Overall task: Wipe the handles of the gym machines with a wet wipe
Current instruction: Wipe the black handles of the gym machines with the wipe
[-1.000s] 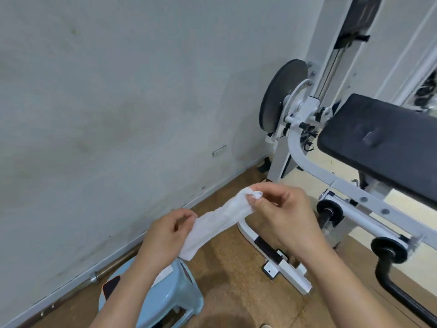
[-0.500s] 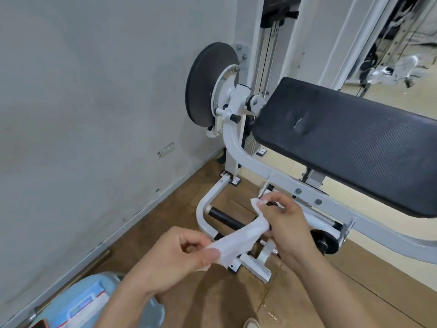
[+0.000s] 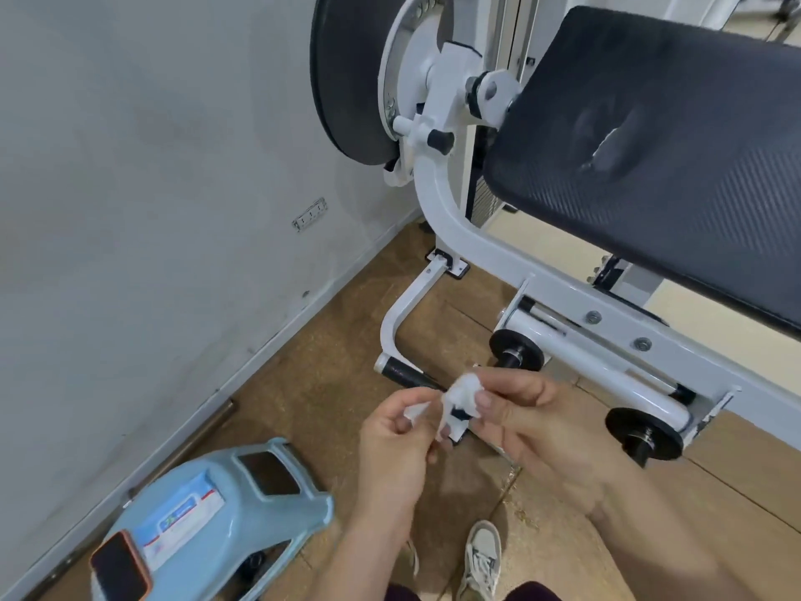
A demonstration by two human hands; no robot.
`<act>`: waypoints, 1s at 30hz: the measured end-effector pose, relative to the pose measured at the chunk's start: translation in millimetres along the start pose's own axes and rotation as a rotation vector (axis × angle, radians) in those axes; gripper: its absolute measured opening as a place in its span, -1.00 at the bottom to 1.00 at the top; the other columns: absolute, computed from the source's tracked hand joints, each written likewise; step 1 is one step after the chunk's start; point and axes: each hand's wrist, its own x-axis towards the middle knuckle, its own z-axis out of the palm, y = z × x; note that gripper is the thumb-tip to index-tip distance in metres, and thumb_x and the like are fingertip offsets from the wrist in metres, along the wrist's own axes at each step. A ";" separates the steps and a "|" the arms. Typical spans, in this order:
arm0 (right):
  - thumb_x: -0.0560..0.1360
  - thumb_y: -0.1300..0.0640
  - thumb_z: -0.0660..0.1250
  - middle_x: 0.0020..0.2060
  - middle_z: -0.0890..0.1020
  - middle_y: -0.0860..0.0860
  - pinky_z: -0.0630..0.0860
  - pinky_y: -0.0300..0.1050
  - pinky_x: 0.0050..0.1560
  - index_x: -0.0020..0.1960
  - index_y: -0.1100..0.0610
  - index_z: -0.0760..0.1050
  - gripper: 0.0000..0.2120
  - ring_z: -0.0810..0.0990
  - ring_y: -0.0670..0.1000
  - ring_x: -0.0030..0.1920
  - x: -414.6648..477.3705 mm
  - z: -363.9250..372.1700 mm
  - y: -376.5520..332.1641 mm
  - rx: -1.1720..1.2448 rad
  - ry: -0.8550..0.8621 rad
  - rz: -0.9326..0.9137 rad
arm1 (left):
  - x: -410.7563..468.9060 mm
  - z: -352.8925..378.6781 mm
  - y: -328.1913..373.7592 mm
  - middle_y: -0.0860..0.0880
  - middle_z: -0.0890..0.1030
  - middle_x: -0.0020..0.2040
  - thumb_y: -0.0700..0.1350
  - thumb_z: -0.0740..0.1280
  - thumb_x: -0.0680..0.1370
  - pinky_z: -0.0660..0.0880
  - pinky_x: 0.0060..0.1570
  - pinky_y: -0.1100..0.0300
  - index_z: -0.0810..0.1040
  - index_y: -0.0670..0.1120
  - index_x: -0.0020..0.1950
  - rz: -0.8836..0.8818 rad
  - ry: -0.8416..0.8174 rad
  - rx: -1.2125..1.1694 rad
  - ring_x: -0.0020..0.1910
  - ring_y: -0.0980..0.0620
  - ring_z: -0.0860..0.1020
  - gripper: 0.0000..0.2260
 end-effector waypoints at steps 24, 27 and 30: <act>0.52 0.10 0.24 0.06 0.40 -0.01 0.41 -0.12 -0.13 0.11 0.18 0.55 -0.75 0.40 -0.02 -0.07 150.5 26.5 172.3 -1.570 0.814 -0.491 | 164.3 -85.6 -80.1 0.15 0.62 -0.24 -0.23 0.42 0.45 0.47 -0.30 0.35 0.60 0.09 -0.21 0.349 -0.054 0.475 -0.23 0.14 0.59 -0.80; 0.49 0.22 0.31 -0.04 0.50 0.04 0.31 -0.18 -0.17 0.05 0.25 0.60 -0.81 0.40 0.03 -0.16 166.5 19.9 163.1 -1.571 0.882 -0.527 | 168.6 -88.2 -83.6 0.14 0.64 -0.19 -0.19 0.43 0.44 0.54 -0.24 0.29 0.64 0.07 -0.18 0.387 -0.085 0.379 -0.18 0.11 0.63 -0.87; 0.52 0.20 0.26 -0.06 0.53 0.08 0.31 -0.15 -0.16 0.07 0.24 0.59 -0.79 0.39 0.04 -0.16 164.3 24.2 159.7 -1.589 0.824 -0.473 | 169.5 -90.1 -81.5 0.15 0.61 -0.17 -0.15 0.42 0.41 0.46 -0.20 0.40 0.66 0.08 -0.15 0.476 -0.063 0.477 -0.15 0.14 0.59 -0.88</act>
